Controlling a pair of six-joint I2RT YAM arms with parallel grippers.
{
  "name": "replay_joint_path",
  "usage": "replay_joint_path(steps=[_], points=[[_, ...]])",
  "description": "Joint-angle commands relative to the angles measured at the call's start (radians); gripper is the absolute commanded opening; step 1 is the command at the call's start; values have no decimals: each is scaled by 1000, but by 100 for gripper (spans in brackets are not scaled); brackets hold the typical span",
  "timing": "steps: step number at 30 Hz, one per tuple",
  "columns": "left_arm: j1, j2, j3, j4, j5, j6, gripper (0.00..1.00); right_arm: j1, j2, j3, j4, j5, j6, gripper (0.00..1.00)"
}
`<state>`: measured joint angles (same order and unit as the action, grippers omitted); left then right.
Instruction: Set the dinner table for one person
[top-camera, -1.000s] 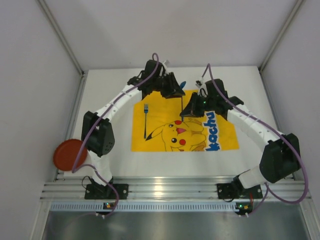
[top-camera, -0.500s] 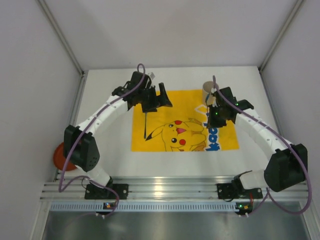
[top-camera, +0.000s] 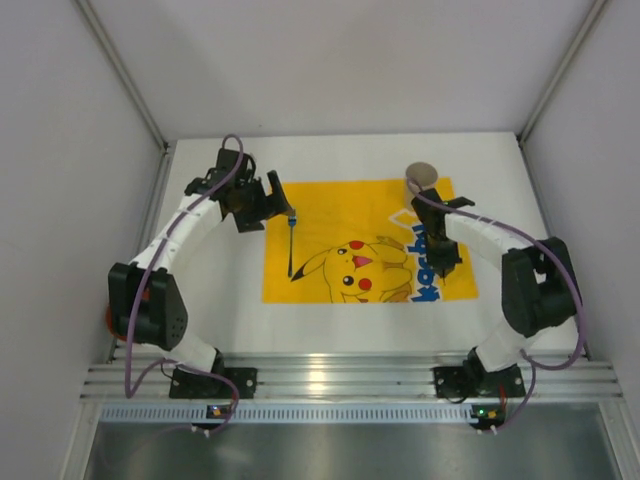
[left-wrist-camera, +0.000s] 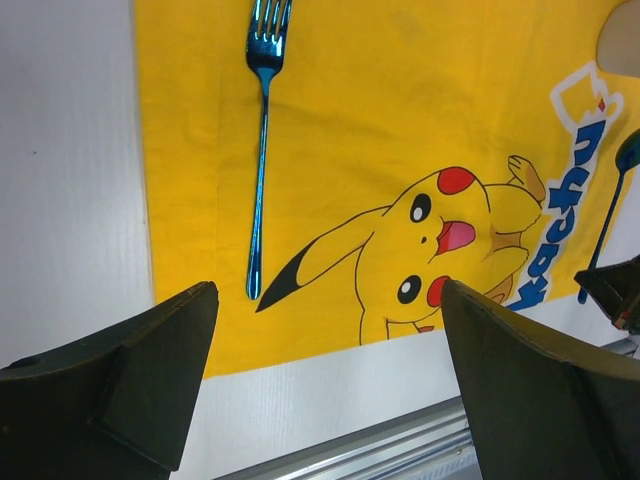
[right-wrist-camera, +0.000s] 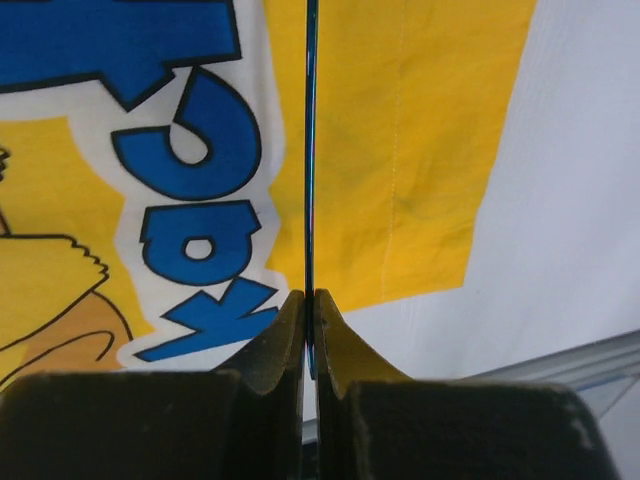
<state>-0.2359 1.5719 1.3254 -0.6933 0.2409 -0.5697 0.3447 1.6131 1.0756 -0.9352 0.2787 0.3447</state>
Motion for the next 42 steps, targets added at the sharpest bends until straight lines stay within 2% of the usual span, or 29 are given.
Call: replay_joint_path(steps=[1, 8, 10, 11, 13, 15, 20, 23, 24, 26, 29, 37, 42], points=[[21, -64, -14, -21, -6, 36, 98, 11, 77, 82, -13, 132, 28, 0], [50, -101, -40, -34, -12, 51, 98, 59, 168, 113, 3, 145, 40, 0], [58, -105, -46, -34, -15, 54, 98, 66, 172, 113, 6, 142, 37, 11], [60, -108, -46, -35, -20, 56, 98, 69, 169, 112, 6, 134, 39, 36], [67, -113, -49, -41, -26, 59, 98, 77, 160, 110, 7, 139, 40, 63], [72, -115, -49, -40, -34, 65, 98, 79, 150, 115, -2, 137, 40, 100], [81, -139, -45, -57, -95, 73, 98, 92, 93, 178, -68, 91, 45, 100], [92, -147, -40, -121, -231, 68, 98, 123, 5, 233, -112, 77, 50, 100], [101, -145, -38, -142, -326, 73, 98, 126, -34, 260, -135, 73, 50, 100], [118, -142, -48, -175, -377, 111, 98, 135, -68, 280, -157, 48, 53, 100], [170, -156, -97, -140, -454, 158, 98, 137, -110, 299, -171, -2, 45, 100], [418, -81, -184, -176, -601, 119, 98, 140, -108, 290, -165, -30, -10, 100], [550, -89, -303, -95, -585, 125, 98, 140, -102, 293, -163, -47, -27, 100]])
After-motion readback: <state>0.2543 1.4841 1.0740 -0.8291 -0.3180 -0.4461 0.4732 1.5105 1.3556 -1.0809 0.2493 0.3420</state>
